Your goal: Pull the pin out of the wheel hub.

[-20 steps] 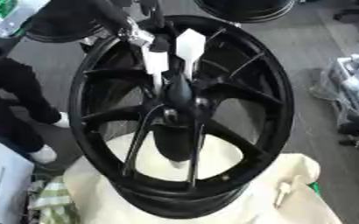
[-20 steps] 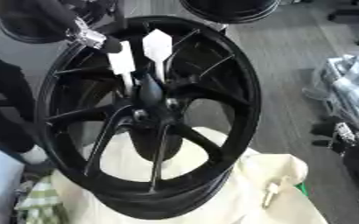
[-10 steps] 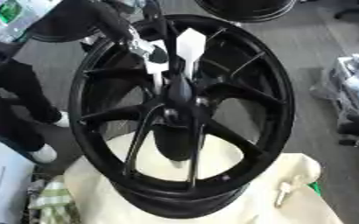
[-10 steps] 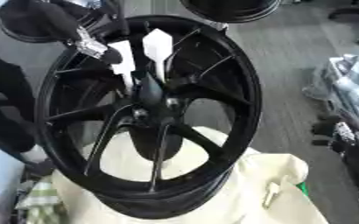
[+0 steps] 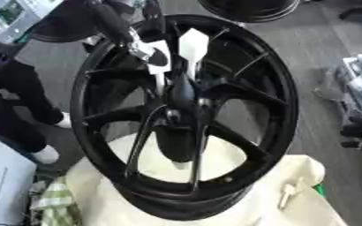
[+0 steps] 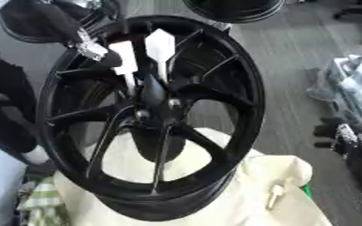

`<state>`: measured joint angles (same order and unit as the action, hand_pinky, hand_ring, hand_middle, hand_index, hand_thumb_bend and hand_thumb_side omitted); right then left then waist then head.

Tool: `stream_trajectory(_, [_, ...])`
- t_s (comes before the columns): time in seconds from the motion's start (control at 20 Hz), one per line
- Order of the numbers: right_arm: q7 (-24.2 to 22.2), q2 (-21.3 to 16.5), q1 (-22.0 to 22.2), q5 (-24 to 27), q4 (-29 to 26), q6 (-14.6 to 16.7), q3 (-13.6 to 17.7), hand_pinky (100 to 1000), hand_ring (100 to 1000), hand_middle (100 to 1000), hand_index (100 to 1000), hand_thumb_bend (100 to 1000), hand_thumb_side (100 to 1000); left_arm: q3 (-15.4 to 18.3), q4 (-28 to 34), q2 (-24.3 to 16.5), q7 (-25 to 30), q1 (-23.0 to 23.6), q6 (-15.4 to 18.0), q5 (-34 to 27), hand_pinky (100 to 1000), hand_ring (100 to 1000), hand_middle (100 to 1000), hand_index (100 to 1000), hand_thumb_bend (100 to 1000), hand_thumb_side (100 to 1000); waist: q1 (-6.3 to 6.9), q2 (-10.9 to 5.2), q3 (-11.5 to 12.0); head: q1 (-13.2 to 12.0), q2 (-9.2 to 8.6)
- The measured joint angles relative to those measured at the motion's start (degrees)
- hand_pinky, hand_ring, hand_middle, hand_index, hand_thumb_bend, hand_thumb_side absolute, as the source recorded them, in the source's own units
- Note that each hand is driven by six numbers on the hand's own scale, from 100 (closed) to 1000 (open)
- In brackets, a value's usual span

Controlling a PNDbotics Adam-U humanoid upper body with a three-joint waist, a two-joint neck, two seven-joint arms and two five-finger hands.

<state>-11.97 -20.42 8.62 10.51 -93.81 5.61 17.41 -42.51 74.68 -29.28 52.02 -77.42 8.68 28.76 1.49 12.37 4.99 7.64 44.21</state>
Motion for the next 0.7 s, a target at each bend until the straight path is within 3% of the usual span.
stream_trajectory(0.4, [-0.2, 0.0, 0.0, -0.2, 0.2, 0.0, 0.0, 662, 747, 656, 790, 100, 837, 0.3, -0.9, 0.1, 0.0, 0.3, -0.1, 2.8, 967, 898, 830, 895, 592, 952, -0.02, 0.00, 0.0, -0.2, 0.00])
stream_trajectory(0.7, [-0.3, 0.0, -0.1, -0.3, 0.4, -0.1, 0.0, 663, 747, 656, 791, 100, 838, 0.7, -3.4, 0.3, 0.0, 0.7, 0.5, 5.4, 960, 893, 822, 873, 578, 931, -0.02, 0.00, 0.0, -0.5, 0.00])
